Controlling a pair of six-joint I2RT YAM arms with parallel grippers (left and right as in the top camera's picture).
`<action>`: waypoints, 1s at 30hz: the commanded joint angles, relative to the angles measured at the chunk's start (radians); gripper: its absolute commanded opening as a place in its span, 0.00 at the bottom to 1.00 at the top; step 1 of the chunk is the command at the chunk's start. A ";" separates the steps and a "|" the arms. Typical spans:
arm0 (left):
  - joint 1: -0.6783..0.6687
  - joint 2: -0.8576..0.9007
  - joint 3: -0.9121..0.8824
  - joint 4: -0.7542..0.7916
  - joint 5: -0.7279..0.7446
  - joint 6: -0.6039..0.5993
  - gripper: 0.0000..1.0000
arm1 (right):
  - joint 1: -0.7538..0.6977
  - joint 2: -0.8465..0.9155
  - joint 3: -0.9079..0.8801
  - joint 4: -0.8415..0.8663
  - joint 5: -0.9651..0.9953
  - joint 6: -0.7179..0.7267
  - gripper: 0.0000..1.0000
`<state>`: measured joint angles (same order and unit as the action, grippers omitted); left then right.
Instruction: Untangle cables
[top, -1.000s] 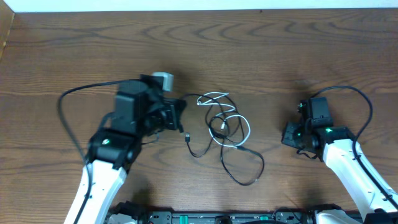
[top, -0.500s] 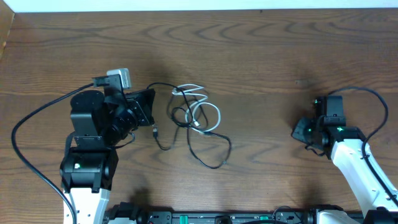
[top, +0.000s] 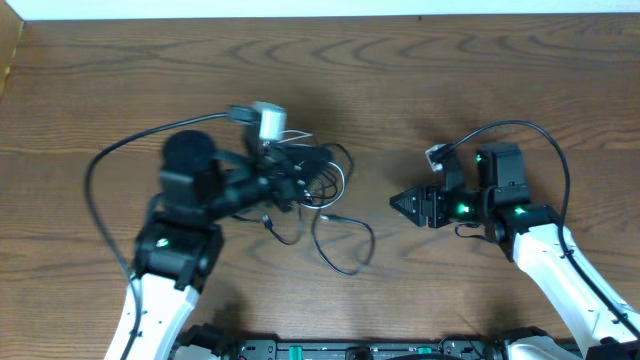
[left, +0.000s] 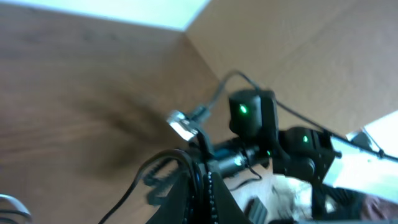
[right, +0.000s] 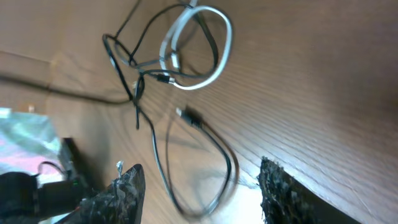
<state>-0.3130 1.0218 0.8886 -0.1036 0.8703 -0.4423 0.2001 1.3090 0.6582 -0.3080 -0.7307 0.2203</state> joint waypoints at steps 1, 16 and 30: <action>-0.114 0.051 0.004 0.041 -0.039 -0.008 0.08 | 0.012 -0.006 0.001 -0.030 0.171 0.058 0.55; -0.253 0.179 0.006 -0.070 -0.521 0.090 0.87 | 0.010 -0.006 0.001 -0.142 0.336 0.072 0.56; -0.253 0.432 0.005 -0.306 -0.622 0.073 0.86 | 0.010 -0.006 0.001 -0.157 0.336 0.071 0.56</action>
<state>-0.5667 1.4269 0.8890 -0.4000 0.2764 -0.3664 0.2081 1.3090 0.6582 -0.4610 -0.4026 0.2817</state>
